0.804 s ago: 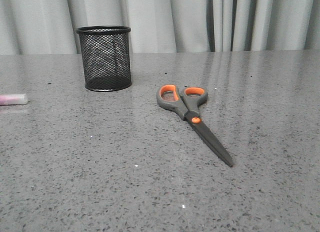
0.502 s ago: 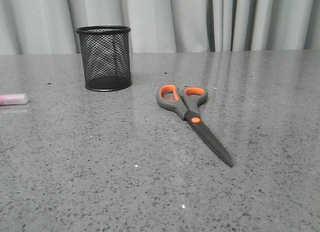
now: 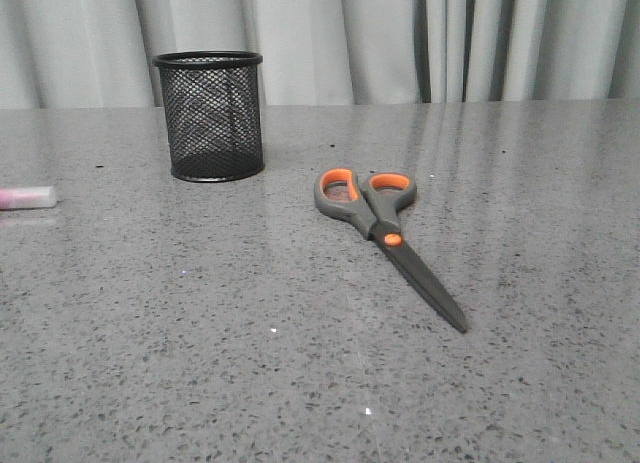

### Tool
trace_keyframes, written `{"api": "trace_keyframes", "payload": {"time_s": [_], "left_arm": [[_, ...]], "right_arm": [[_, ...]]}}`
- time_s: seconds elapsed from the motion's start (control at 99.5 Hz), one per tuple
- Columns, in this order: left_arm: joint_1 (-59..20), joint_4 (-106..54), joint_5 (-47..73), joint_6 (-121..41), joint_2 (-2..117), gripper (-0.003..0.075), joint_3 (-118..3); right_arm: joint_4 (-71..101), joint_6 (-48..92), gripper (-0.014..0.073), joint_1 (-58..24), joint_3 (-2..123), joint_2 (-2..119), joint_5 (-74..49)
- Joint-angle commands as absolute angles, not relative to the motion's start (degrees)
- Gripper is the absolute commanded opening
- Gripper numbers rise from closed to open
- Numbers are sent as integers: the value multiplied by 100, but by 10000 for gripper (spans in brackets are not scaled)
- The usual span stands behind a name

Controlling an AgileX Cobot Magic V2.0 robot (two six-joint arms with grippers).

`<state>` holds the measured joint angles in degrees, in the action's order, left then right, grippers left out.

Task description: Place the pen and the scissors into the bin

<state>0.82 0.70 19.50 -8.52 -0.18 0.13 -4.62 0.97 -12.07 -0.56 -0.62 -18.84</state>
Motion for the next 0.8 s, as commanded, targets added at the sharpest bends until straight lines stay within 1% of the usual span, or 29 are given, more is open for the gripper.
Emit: {"api": "trace_keyframes", "payload": {"time_s": [0.0,0.07,0.311,0.382,0.462,0.542,0.794], "left_arm": [[109,0,1726,-817,-215,-19,260],[109,0,1726,-817,-215,-19,260],[109,0,1726,-817,-215,-19,260],[109,0,1726,-817,-215,-19,260],[109,0,1726,-817,-215,-19,260],[109,0,1726,-817,-215,-19,260],[109,0,1726,-817,-215,-19,260]], "right_arm": [[-644,143,-48,-1173,-143,-168,-1647],[-937,143,-48,-1173,-143,-168,-1658],[-1050,143,-48,-1173,-143,-168,-1636],[-1689,143,-48,-1173,-143,-168,-1562],[-2761,143,-48,-1173,-143,-168,-1285],[-3209,143,-48,-1173,-143,-168,-959],[-3285,143,-48,-1173,-143,-168,122]]}}
